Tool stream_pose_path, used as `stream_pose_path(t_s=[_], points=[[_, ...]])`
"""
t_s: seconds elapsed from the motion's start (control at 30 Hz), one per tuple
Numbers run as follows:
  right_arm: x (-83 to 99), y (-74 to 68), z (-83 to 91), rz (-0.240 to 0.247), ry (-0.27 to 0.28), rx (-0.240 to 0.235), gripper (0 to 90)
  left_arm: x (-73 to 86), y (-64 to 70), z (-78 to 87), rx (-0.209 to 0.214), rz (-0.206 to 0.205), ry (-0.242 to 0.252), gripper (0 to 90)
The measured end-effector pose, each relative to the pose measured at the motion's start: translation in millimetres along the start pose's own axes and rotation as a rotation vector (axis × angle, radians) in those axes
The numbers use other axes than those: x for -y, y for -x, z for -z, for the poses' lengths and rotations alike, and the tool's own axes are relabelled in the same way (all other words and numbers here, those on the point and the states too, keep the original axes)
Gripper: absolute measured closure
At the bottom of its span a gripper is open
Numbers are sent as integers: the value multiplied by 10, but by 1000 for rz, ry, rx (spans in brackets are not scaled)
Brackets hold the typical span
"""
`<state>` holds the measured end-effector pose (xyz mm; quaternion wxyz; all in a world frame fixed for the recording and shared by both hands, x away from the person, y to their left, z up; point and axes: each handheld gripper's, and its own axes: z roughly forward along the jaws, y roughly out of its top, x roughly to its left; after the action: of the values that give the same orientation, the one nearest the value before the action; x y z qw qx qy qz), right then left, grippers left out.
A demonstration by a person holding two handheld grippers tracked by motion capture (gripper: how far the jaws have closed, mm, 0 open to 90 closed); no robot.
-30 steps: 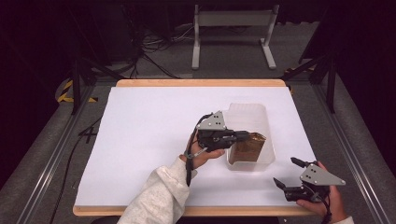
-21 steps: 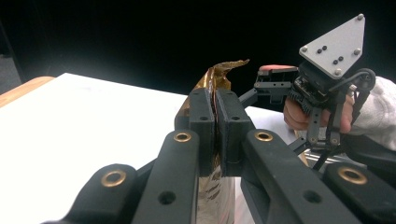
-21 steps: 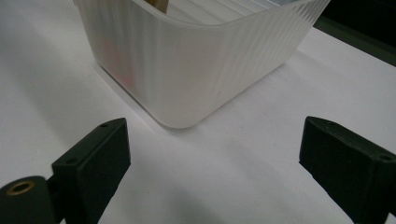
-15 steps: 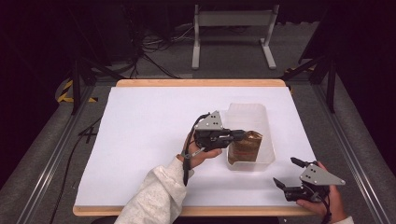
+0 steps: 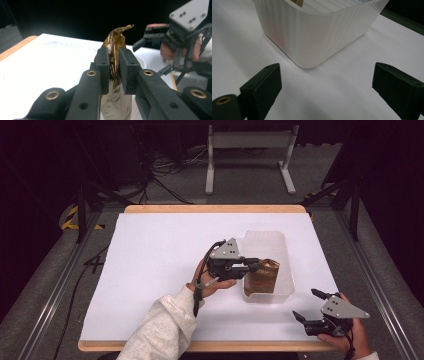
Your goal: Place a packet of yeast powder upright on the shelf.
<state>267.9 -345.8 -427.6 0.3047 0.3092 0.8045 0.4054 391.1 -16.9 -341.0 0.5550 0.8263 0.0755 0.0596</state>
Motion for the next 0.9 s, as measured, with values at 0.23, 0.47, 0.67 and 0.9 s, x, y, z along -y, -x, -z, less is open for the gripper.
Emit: stream_pose_path(t_s=[0.23,0.47,0.67,0.9], points=[[-5,-2,-1,1,0,1,95,-64,27,68,-74,-63,-61,599],[1,2,0,-1,0,-1,95,-56,54,211,-205,-116,-119,310],[-1,-3,0,4,0,11,103,11,81,327,-260,-144,-168,181],[-3,0,1,2,6,10,99,143,80,508,-322,-145,-209,116]])
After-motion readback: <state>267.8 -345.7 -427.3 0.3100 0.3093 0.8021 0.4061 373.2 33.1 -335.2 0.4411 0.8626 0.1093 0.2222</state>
